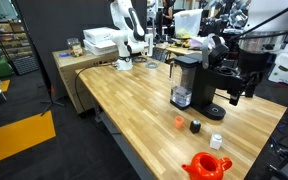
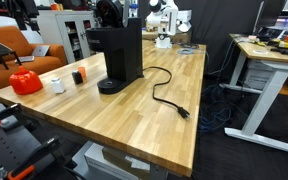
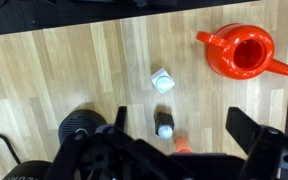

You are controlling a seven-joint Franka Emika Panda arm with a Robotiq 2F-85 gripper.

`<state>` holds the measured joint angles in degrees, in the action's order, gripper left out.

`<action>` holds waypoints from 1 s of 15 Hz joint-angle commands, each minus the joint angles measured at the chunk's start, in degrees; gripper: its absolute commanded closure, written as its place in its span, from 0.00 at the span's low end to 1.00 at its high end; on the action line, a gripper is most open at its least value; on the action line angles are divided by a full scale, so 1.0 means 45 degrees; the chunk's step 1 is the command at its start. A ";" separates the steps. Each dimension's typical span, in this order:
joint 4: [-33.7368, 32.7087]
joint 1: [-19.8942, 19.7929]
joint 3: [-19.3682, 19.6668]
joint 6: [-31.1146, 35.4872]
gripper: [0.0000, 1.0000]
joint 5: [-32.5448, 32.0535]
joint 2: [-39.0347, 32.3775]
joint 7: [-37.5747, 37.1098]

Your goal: Pick up the white bottle and put it in the orange plastic kettle

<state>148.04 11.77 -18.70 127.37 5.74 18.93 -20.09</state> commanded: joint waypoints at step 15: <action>0.0112 0.0375 0.0055 0.1737 0.00 0.0012 -0.2174 -0.0696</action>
<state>148.56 12.63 -19.33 135.28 5.03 9.29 -23.77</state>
